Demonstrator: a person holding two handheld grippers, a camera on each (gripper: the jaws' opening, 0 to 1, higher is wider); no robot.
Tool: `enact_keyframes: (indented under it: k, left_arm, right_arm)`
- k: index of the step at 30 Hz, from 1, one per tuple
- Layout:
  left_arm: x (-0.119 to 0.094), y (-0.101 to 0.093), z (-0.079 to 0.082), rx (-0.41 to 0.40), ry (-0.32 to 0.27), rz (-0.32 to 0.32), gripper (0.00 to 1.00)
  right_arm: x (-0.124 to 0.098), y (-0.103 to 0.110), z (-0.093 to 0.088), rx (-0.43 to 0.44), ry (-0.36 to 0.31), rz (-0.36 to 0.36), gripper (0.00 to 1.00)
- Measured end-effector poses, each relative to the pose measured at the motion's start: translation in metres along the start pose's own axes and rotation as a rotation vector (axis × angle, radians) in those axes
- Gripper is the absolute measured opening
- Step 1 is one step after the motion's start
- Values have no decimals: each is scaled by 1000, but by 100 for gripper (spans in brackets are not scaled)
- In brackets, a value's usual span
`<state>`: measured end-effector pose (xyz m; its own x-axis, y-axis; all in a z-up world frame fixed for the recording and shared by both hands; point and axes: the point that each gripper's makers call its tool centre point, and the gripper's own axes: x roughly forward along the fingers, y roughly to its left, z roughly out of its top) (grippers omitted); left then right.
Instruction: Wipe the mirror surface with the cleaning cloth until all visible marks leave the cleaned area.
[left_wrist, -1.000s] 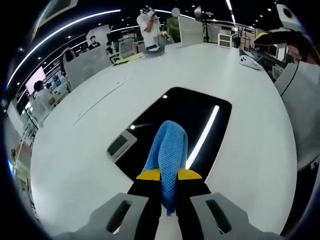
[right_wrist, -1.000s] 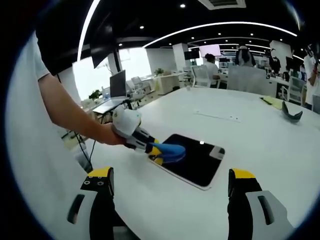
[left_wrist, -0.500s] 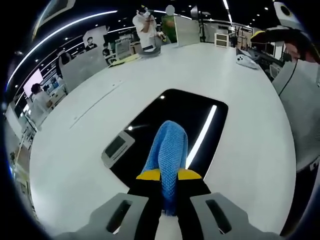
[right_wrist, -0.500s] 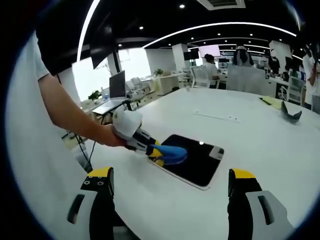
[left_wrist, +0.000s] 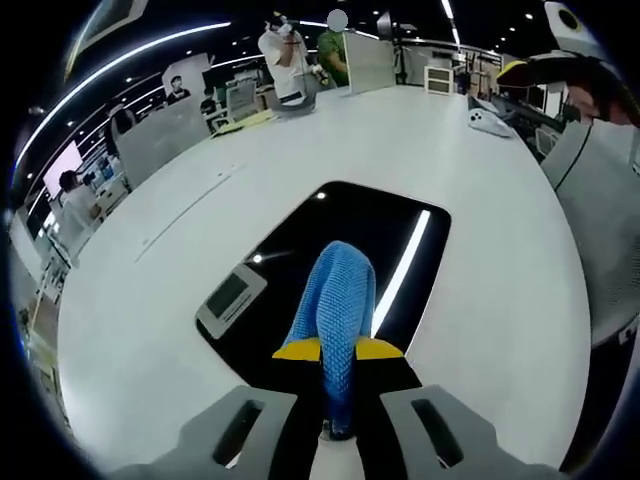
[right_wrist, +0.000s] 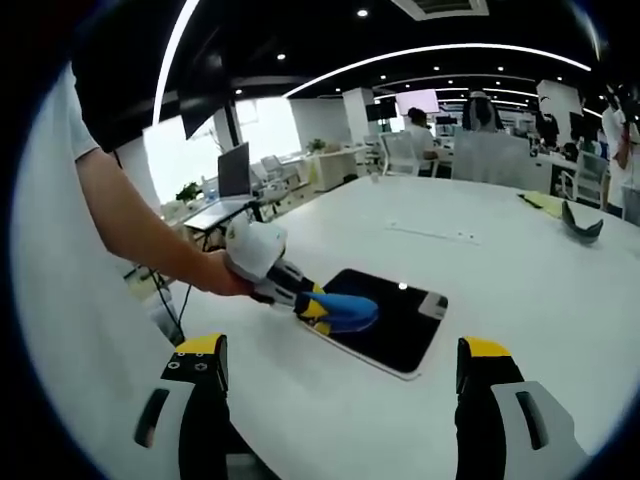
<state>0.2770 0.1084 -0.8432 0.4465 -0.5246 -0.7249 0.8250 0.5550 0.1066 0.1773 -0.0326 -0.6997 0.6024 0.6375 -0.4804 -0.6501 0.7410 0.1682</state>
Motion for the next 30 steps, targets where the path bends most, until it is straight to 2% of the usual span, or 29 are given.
enact_keyframes:
  k: [30]
  left_arm:
    - [10, -15, 13, 33, -10, -39, 6]
  right_arm:
    - [-3, -3, 0, 15, -11, -11, 95]
